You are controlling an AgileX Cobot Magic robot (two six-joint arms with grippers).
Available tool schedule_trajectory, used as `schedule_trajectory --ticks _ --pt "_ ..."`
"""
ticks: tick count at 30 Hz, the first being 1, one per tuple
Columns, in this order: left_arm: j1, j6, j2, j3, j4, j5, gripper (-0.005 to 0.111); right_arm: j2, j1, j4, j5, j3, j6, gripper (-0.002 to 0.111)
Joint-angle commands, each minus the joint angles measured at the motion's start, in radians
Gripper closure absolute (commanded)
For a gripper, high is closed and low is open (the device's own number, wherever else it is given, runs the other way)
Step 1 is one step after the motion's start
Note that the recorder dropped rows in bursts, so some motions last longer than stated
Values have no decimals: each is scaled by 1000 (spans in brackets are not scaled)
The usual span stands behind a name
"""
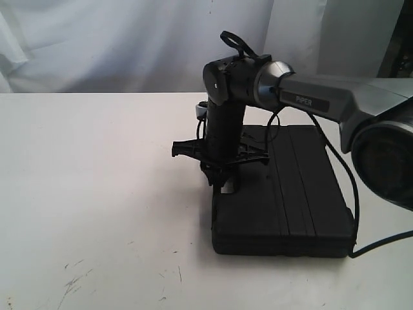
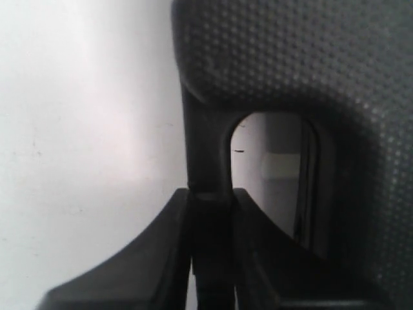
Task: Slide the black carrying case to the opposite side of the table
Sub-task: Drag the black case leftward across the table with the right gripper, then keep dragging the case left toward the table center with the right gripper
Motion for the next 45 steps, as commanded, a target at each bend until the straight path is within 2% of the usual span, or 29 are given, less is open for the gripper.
schedule_trajectory --ticks 1,21,45 --pt "2 1 -4 4 -4 -7 107 0 1 1 15 -7 2 108" --pt "2 1 -4 4 -4 -7 107 0 98 39 -96 -7 73 108" --pt "2 1 -4 4 -4 -7 107 0 157 107 -222 -7 98 108"
